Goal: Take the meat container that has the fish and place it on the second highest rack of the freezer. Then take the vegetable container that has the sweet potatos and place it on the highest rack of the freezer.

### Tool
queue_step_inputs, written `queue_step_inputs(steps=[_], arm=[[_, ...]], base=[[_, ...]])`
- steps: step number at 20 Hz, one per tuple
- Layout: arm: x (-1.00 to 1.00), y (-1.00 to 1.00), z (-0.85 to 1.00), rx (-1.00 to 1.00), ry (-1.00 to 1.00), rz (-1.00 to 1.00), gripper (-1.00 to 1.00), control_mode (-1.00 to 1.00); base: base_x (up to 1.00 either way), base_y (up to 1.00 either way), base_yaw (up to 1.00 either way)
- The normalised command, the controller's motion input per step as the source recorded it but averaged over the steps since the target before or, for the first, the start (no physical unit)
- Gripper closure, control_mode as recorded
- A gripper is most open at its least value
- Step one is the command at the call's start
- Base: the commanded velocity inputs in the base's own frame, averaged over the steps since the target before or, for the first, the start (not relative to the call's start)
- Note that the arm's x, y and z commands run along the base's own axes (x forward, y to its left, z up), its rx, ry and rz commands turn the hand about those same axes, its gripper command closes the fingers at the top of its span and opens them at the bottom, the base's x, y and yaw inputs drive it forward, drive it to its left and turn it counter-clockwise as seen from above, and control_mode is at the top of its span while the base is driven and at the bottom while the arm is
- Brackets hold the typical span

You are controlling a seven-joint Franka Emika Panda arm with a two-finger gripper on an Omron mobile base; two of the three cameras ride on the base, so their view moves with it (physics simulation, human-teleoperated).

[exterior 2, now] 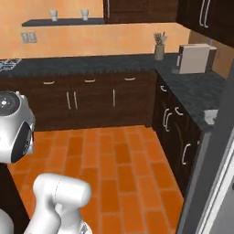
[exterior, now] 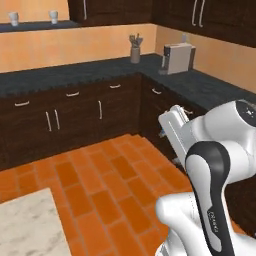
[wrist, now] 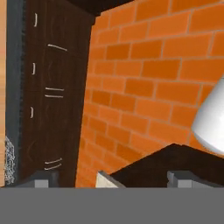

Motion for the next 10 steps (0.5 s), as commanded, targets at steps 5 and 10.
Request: queue_step_inputs(steps=[5, 10], arm=[[0.0, 0.0, 0.0, 0.0, 0.0, 0.0, -1.0, 1.0], [0.0, 0.0, 0.0, 0.0, 0.0, 0.0, -1.0, 1.0]], base=[[1.0, 0.25, -0.54], [1.0, 0.33, -0.53]])
